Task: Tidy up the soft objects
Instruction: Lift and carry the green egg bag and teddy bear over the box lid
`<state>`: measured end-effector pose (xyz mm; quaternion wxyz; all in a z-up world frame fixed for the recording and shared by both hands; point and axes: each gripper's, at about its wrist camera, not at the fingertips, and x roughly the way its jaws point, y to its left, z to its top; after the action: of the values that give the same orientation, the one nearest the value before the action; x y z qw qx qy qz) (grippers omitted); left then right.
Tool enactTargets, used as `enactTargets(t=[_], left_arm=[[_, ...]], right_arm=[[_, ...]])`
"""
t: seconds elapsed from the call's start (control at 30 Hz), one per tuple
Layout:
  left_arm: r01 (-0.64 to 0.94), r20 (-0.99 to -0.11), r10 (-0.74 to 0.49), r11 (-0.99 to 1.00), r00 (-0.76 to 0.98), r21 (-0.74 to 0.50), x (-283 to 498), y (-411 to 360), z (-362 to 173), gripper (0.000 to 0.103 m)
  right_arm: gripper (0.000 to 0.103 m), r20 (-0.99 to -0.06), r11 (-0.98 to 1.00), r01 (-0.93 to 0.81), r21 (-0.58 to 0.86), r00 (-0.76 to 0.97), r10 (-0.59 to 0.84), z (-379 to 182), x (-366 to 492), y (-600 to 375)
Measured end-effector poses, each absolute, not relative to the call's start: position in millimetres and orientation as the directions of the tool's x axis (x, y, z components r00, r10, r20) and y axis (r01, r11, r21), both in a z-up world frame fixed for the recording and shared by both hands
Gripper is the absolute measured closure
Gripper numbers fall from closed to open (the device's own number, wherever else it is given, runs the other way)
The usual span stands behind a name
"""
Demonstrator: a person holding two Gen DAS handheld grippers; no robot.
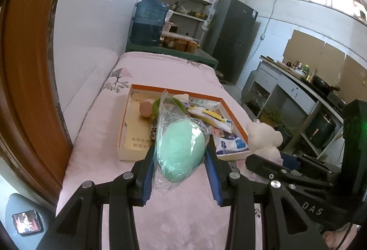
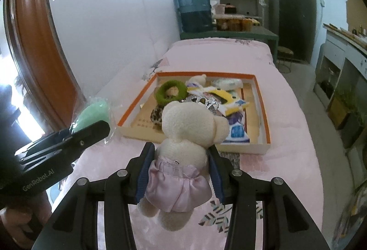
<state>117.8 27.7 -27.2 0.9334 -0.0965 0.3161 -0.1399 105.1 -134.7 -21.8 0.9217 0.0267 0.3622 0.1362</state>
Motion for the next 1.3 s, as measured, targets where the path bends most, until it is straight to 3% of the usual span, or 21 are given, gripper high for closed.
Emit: enactTargets(t=[0.7, 1.3], left_arm=[[0.140, -0.544, -0.281, 0.948, 0.791, -0.285, 160, 50, -21, 0.062], [0.117, -0.579, -0.264, 0.953, 0.771, -0.279, 213, 51, -45, 0.062]], right_arm=[[0.056, -0.617, 0.965, -0.213, 0.154, 0.742, 0.262, 2, 142, -149], [0.056, -0.643, 0.958, -0.236, 0.165, 0.710, 0.286, -20, 198, -138]])
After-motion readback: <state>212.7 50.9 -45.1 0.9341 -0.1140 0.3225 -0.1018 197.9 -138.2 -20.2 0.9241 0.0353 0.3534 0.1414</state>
